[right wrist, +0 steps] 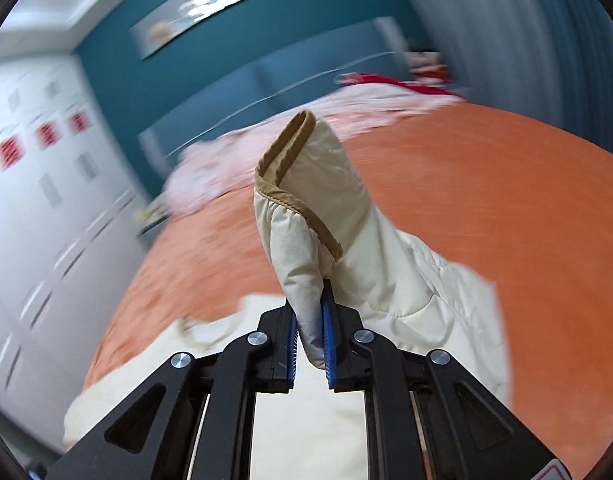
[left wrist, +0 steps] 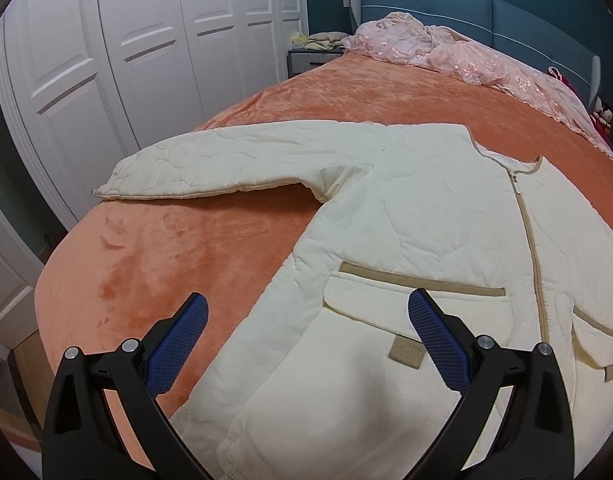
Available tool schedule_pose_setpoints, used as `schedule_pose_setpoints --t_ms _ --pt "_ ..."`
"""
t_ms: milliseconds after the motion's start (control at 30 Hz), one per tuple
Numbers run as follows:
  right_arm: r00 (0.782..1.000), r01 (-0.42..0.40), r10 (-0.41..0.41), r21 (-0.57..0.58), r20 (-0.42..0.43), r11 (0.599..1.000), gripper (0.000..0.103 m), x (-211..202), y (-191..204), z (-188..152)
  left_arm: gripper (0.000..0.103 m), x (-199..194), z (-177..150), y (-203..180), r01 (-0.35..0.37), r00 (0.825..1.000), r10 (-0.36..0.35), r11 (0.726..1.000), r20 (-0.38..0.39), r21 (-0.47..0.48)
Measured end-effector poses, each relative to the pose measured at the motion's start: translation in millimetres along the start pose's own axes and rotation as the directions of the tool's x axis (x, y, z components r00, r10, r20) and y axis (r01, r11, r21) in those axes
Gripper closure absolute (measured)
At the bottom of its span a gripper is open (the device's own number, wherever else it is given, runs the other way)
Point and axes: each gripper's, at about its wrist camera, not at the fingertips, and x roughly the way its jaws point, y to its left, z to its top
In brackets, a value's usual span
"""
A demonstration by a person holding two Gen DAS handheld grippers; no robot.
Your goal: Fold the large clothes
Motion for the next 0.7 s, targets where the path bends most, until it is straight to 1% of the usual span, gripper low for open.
schedule_pose_setpoints --t_ms 33,100,133,167,200,233,267,300,333,400,467,500,567,633,700 --pt "0.998 -0.053 0.052 -0.038 -0.028 0.998 0.092 11.1 31.6 -8.9 0.005 0.3 0.8 4.2 -0.002 1.000 0.002 1.000 0.000 -0.008" --pt "0.987 -0.145 0.135 -0.114 -0.091 0.983 0.091 31.8 90.2 -32.8 0.005 2.3 4.3 13.8 -0.014 1.000 0.014 1.000 -0.001 -0.019" --pt "0.974 -0.200 0.180 -0.153 -0.135 0.968 0.087 40.6 118.7 -48.0 0.005 3.9 6.0 18.0 -0.018 1.000 0.018 1.000 -0.004 -0.023" --pt "0.960 -0.247 0.214 -0.188 -0.179 0.951 0.085 47.7 144.3 -63.9 0.005 6.1 7.9 22.9 -0.019 1.000 0.019 0.999 -0.010 -0.030" --pt "0.947 -0.285 0.237 -0.223 -0.218 0.932 0.081 51.2 164.5 -80.1 0.005 8.6 9.6 28.0 -0.015 1.000 0.014 0.999 -0.020 -0.040" --pt "0.934 -0.320 0.257 -0.258 -0.248 0.912 0.071 51.7 184.5 -93.9 0.005 11.4 11.6 32.5 -0.007 1.000 0.005 0.999 -0.030 -0.052" --pt "0.927 -0.345 0.274 -0.291 -0.258 0.892 0.063 48.1 199.6 -108.0 0.005 14.4 14.0 36.5 0.007 0.999 -0.010 0.998 -0.043 -0.065" --pt "0.926 -0.355 0.286 -0.312 -0.247 0.881 0.047 41.3 207.1 -118.5 0.005 17.1 16.5 39.5 0.029 0.998 -0.033 0.996 -0.054 -0.079" --pt "0.929 -0.357 0.295 -0.321 -0.225 0.877 0.041 32.3 208.9 -126.6 0.005 19.4 18.9 41.7 0.055 0.996 -0.061 0.994 -0.062 -0.097" --pt "0.933 -0.343 0.286 -0.302 -0.217 0.890 0.041 26.5 198.9 -135.7 0.005 21.7 23.3 41.2 0.118 0.989 -0.128 0.984 -0.069 -0.137" --pt "0.942 -0.295 0.240 -0.236 -0.234 0.926 0.041 31.4 176.5 -141.1 0.005 25.9 28.1 33.5 0.188 0.976 -0.204 0.966 -0.077 -0.178" --pt "0.946 -0.258 0.209 -0.188 -0.247 0.948 0.040 34.8 159.5 -143.8 0.005 29.3 30.5 26.9 0.231 0.964 -0.251 0.953 -0.084 -0.197" --pt "0.953 -0.169 0.135 -0.103 -0.273 0.980 0.040 32.0 111.1 -149.6 0.005 38.9 33.3 9.1 0.297 0.938 -0.328 0.926 -0.110 -0.232" --pt "0.955 -0.080 0.068 -0.028 -0.288 0.996 0.040 29.8 71.0 -153.9 0.005 50.0 33.9 -11.7 0.340 0.914 -0.383 0.904 -0.135 -0.258" --pt "0.957 -0.016 0.033 0.058 -0.290 0.998 0.040 26.0 37.2 -156.9 0.005 61.4 32.7 -33.4 0.370 0.891 -0.424 0.886 -0.164 -0.279"
